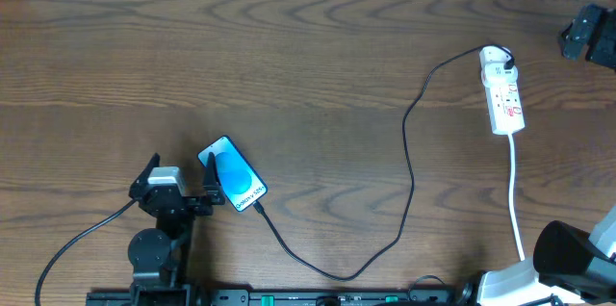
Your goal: Plug charger to phone and switch on socket
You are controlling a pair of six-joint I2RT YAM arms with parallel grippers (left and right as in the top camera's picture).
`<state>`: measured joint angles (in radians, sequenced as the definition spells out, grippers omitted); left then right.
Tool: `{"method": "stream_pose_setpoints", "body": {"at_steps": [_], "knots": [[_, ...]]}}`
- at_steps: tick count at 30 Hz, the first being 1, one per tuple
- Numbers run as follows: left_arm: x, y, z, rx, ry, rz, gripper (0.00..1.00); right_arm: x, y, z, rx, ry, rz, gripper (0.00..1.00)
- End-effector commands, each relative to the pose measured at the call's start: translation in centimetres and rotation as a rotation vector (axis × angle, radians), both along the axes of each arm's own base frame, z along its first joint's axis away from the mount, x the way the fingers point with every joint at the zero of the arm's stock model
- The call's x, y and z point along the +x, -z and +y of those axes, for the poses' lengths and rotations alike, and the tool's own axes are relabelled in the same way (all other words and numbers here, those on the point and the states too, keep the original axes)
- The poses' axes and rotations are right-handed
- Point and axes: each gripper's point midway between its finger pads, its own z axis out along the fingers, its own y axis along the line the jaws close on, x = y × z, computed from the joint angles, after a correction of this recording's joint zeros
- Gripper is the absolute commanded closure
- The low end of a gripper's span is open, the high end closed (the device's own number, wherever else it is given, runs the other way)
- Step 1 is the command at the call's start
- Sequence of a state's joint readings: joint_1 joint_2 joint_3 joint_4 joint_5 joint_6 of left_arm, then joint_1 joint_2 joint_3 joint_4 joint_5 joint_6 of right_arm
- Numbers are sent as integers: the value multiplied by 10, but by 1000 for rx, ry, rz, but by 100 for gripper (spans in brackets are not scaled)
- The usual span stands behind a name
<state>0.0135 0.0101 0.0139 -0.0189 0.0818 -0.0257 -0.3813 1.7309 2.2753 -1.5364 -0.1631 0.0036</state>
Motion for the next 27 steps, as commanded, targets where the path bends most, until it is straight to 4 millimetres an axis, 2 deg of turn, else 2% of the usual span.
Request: {"method": "stream_pose_setpoints", "body": {"at_steps": [1,27], "knots": [[-1,14,3,-8,-8,45,2,-1,-3,2,-3,-3,-9,1],[-1,14,6,3,-16,48,2,-1,-3,2,-3,-3,-9,1]]}}
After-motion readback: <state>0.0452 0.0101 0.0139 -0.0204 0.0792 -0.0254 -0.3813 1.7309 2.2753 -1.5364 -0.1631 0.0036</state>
